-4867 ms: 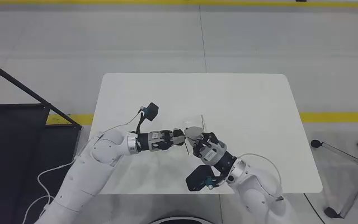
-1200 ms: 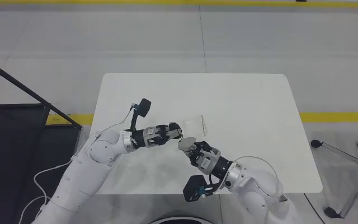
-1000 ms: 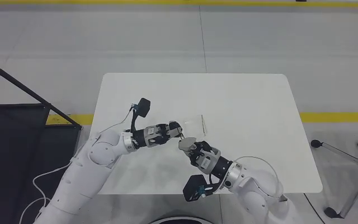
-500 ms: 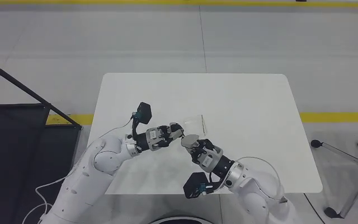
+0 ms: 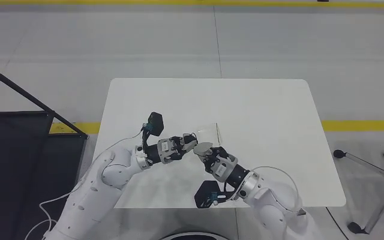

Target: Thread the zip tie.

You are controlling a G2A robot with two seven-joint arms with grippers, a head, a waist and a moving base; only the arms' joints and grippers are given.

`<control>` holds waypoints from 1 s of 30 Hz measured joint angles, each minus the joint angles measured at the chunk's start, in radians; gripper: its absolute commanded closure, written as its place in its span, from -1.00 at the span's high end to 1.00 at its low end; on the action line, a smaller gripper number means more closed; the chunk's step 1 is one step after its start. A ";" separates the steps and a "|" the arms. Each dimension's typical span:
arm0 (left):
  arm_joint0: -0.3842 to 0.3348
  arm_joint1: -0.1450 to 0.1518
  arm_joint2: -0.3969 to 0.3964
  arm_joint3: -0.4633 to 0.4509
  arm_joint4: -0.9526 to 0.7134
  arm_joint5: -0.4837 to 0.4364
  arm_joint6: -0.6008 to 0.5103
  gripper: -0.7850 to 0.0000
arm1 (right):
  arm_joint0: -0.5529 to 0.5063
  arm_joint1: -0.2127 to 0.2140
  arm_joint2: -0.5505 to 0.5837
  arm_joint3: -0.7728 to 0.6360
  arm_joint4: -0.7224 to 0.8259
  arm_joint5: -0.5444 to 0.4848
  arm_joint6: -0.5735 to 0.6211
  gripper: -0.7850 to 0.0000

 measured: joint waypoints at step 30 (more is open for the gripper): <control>-0.080 0.008 0.019 0.097 -0.457 0.027 -0.260 -1.00 | -0.086 0.028 0.100 -0.038 0.027 -0.009 -0.223 0.51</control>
